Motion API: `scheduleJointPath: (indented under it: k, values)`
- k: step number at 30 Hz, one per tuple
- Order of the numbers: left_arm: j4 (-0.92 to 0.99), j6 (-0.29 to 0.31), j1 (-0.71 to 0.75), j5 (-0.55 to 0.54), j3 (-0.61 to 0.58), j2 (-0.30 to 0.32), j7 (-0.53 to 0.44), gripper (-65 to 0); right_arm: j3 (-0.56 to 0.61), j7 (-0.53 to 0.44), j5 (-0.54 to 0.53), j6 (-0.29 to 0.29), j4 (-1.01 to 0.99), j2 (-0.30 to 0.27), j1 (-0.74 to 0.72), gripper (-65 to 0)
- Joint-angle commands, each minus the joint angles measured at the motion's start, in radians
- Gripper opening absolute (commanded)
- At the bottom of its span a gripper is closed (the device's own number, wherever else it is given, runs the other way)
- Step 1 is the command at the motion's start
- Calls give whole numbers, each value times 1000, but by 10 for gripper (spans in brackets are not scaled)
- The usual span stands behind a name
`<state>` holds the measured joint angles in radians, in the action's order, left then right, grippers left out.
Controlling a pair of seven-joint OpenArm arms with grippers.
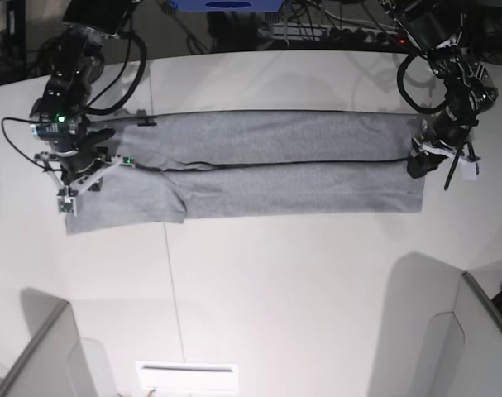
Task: Fold the T-shirt properly
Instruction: 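Grasp both ends of the folded strip with both grippers, then fold the strip end with the left gripper toward the right gripper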
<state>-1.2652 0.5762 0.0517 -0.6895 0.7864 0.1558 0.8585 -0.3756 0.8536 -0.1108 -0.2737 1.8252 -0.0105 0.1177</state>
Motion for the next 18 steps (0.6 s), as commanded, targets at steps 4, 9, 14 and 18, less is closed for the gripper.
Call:
scheduleJointPath:
  k: [4,9,14,18]
  values:
    - [55,-5,-8,7,5,28,12,-650,-4,-21,-5,-2,21,-6,-6,-650]
    - [84,-5,-17,7,0,69,-35,-650,-10,-20,-7,-3,21,-4,-2,-650]
    - [84,-5,-16,7,5,132,-71,-650,-12,-18,-105,-3,32,-7,33,-650]
    - [40,-5,-16,7,1,166,-68,-650,-12,-18,-201,-3,35,-13,55,-650]
